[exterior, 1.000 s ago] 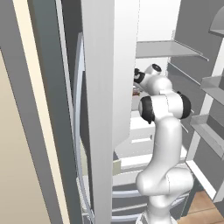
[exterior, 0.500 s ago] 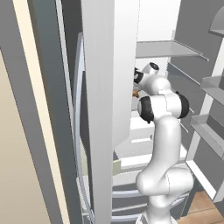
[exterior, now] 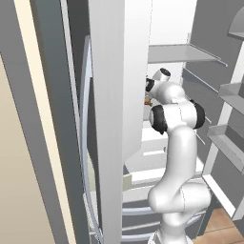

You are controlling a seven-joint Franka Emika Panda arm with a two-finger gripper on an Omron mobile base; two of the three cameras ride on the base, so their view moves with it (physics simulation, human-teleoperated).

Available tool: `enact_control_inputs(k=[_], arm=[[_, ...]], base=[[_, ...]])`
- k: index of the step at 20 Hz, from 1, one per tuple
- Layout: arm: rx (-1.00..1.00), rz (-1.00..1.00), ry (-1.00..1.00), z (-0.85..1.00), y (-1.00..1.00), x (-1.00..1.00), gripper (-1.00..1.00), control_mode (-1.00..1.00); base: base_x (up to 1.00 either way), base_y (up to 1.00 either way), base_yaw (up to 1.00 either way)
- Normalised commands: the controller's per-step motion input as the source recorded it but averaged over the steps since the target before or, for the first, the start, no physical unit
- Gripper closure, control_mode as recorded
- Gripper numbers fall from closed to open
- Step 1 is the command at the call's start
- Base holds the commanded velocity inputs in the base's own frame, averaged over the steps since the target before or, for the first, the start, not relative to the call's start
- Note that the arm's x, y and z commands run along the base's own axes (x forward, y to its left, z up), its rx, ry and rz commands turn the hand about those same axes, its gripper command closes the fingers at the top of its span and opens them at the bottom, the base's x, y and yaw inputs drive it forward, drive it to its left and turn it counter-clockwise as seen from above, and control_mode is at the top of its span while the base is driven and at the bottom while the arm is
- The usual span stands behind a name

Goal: Pick chicken drumstick from the fridge and place it on the plate on the counter.

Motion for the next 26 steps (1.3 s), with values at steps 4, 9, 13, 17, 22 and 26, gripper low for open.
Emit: enact_control_inputs(k=[4,9,13,17,22,26], arm=[[0.0,0.0,0.0,-0.32,0.06,0.03,-1.0,-1.0],[0.0,0.0,0.0,-0.33,0.0,0.0,1.0,-1.0],[0.0,0.0,0.0,-0.16,0.0,0.0,1.0,-1.0],[0.0,0.0,0.0,0.0,0.0,-0.08,1.0,-1.0],[-0.01,-0.03,-0.03,0.13,0.0,-0.59,1.0,-1.0],[-0.02,-0.1,-0.01,0.26,0.0,-0.93,1.0,-1.0]], base=[[0.0,0.0,0.0],[0.0,0.0,0.0],[0.0,0.0,0.0],[0.0,0.0,0.0],[0.0,0.0,0.0],[0.0,0.0,0.0]])
